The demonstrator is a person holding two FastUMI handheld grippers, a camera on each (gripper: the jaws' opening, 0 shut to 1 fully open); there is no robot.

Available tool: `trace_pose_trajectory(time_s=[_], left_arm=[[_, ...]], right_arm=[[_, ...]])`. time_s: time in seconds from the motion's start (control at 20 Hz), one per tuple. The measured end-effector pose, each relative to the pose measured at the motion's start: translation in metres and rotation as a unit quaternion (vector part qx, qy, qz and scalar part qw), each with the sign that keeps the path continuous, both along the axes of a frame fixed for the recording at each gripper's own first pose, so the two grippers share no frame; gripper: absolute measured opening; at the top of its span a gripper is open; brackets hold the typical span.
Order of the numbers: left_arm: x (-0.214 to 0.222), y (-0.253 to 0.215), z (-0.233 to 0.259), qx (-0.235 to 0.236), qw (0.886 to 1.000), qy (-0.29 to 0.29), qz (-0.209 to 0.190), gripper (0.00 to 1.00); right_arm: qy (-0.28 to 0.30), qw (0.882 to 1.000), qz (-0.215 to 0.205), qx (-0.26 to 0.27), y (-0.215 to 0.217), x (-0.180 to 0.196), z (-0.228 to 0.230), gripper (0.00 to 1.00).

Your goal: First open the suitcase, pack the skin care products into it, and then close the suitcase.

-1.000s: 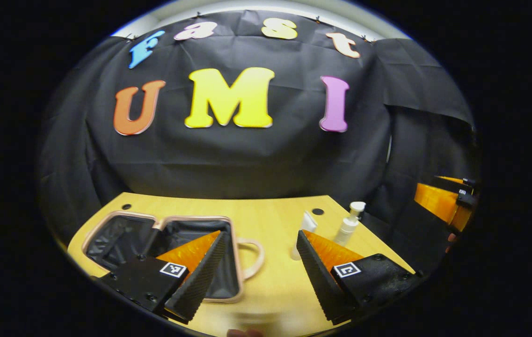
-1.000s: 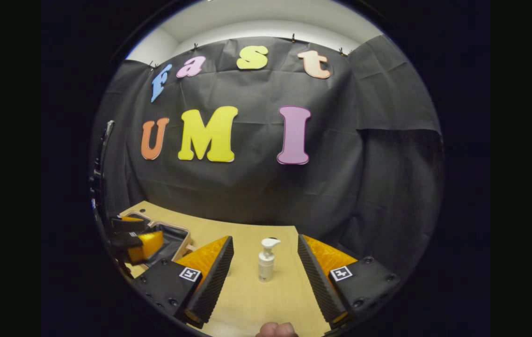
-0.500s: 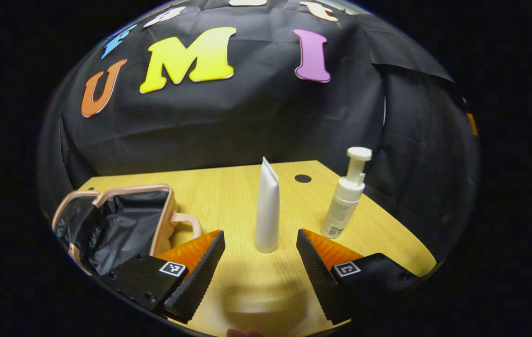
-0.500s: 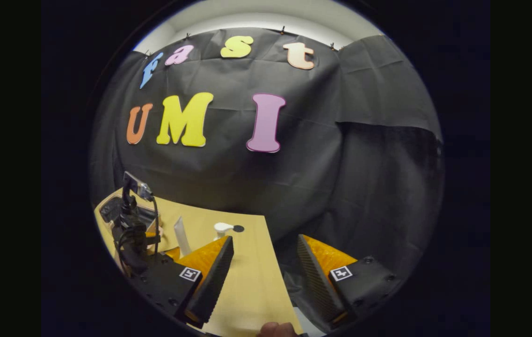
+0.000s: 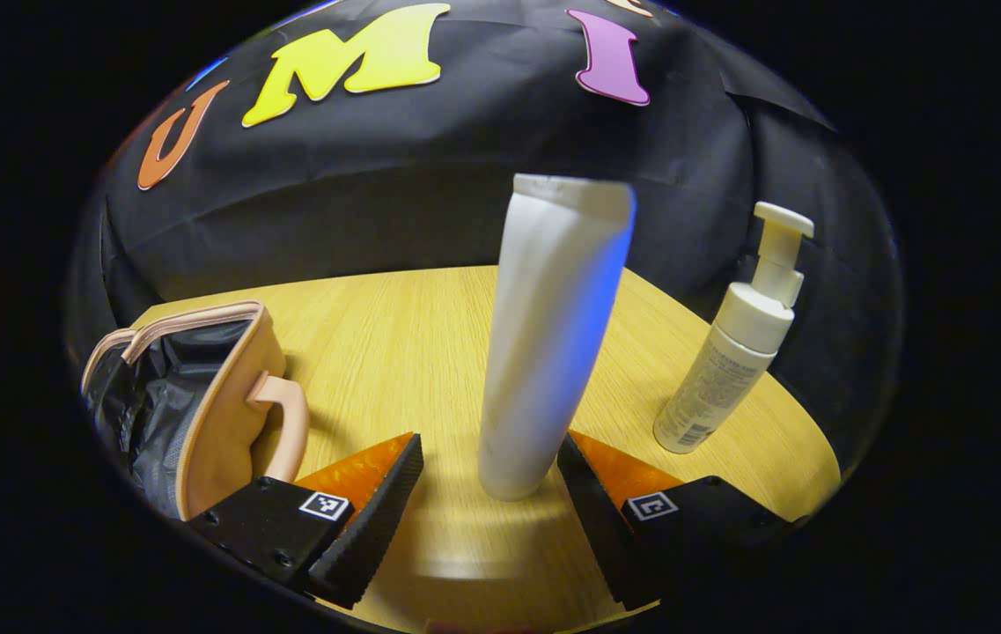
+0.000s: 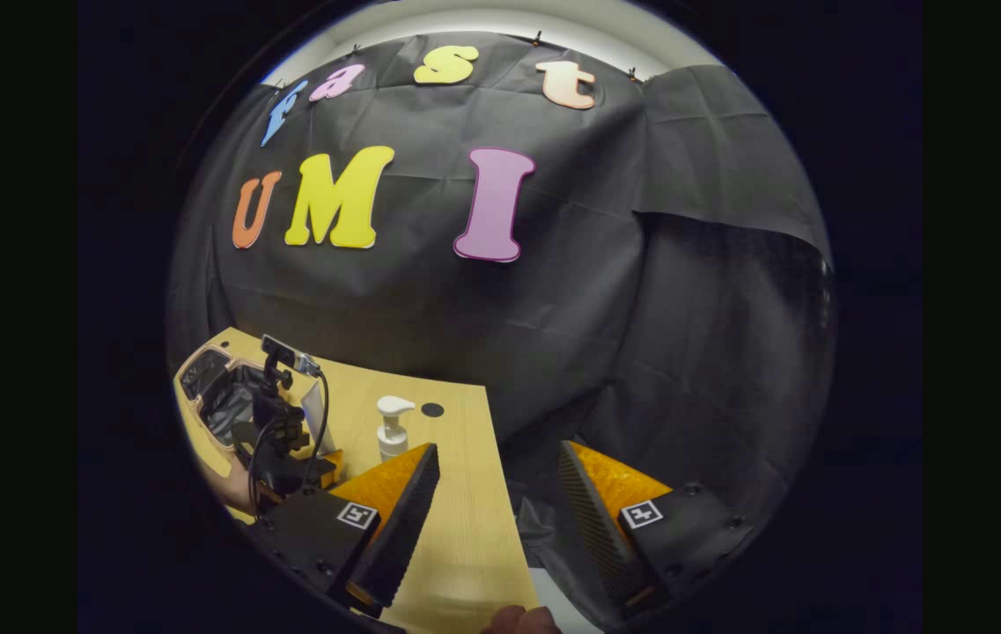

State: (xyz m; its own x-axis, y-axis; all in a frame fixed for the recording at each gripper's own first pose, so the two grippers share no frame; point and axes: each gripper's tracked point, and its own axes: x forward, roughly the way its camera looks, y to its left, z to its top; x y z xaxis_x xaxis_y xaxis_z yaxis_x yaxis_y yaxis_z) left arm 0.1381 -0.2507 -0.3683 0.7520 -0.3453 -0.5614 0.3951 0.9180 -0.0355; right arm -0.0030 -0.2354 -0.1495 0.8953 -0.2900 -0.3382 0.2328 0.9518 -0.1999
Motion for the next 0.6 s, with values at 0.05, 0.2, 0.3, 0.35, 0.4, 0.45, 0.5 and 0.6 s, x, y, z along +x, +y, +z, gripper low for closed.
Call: trace_pose_trajectory(time_s=[0.05,0.2,0.3,0.35,0.4,0.45,0.5,0.6], left_arm=[[0.003,-0.001,-0.002,0.003,1.000,0.003,0.000,0.98],[0.008,-0.005,-0.008,0.004,1.000,0.012,-0.004,0.90],[0.009,-0.010,-0.010,-0.003,1.000,0.017,-0.016,0.77],[0.007,-0.012,-0.009,-0.005,1.000,0.018,-0.023,0.80],[0.009,-0.012,-0.010,0.000,1.000,0.016,-0.025,0.59],[0.009,-0.013,-0.009,0.001,0.999,0.014,-0.030,0.52],[0.009,-0.015,-0.008,-0.006,0.999,0.019,-0.036,0.50],[0.007,-0.016,0.004,-0.024,0.999,0.012,-0.041,0.49]], right_arm=[[0.001,1.000,-0.002,0.001,-0.001,0.001,-0.002,0.82],[0.004,1.000,-0.005,0.001,-0.002,0.001,-0.003,0.81],[0.003,1.000,-0.007,0.001,-0.003,0.000,-0.004,0.82],[0.001,1.000,-0.008,0.005,-0.002,-0.001,-0.004,0.82],[0.000,1.000,-0.007,0.007,-0.001,-0.002,-0.005,0.82],[0.002,1.000,-0.005,0.008,0.001,-0.003,-0.010,0.82],[0.004,1.000,-0.002,0.010,0.003,-0.003,-0.013,0.82],[0.003,1.000,0.007,0.019,0.011,-0.003,-0.022,0.81]])
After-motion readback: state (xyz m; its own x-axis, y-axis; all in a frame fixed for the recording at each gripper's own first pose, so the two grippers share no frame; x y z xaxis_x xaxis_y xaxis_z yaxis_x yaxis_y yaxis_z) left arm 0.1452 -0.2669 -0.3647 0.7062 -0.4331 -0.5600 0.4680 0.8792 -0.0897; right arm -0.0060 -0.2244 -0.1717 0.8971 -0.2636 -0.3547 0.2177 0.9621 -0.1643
